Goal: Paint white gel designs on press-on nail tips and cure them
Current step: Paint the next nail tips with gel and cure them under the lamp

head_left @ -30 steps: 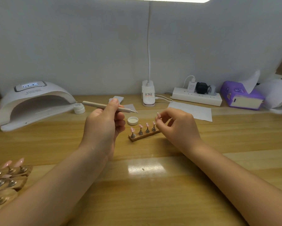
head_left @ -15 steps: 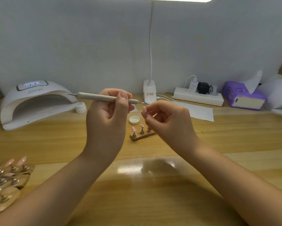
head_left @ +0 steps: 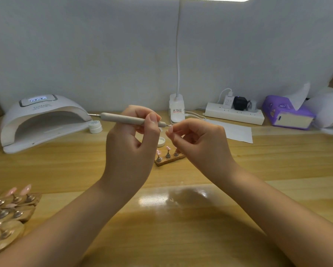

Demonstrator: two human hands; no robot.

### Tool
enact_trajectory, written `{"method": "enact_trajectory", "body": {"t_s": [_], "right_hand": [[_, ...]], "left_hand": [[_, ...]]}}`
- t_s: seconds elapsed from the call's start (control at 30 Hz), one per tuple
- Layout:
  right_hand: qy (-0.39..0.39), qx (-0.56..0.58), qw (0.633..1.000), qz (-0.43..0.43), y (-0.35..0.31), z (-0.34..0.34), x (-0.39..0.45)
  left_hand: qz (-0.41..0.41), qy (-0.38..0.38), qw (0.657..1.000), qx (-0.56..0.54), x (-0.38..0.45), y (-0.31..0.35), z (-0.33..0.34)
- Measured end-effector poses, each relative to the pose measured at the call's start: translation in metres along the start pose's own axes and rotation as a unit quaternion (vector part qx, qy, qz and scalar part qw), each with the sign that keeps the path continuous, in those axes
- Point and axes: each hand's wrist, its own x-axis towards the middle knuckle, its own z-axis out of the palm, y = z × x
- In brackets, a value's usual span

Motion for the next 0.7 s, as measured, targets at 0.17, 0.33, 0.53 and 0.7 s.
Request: {"method": "enact_trajectory", "body": {"t_s": [0.17, 0.33, 0.53, 0.7], "right_hand": [[0.013, 0.004, 1.0, -0.006, -0.0003, 0.0, -0.0004], [0.011, -0.002, 1.0, -0.014, -0.0003, 0.0002, -0.0007], [0.009, -0.009, 1.0, -0.015, -0.0005, 0.0004, -0.0006], [0.006, -0.01, 1.0, -0.013, -0.0011, -0.0001, -0.0011]], "left_hand": [[-0.004, 0.003, 1.0, -0.007, -0.0004, -0.0012, 0.001], [-0.003, 0.003, 1.0, -0.002, 0.0, -0.0025, 0.0011], [-0.01, 0.001, 1.0, -0.002, -0.0004, -0.0029, 0.0012], [-0.012, 0.002, 1.0, -0.003, -0.0008, -0.0029, 0.0021]]}}
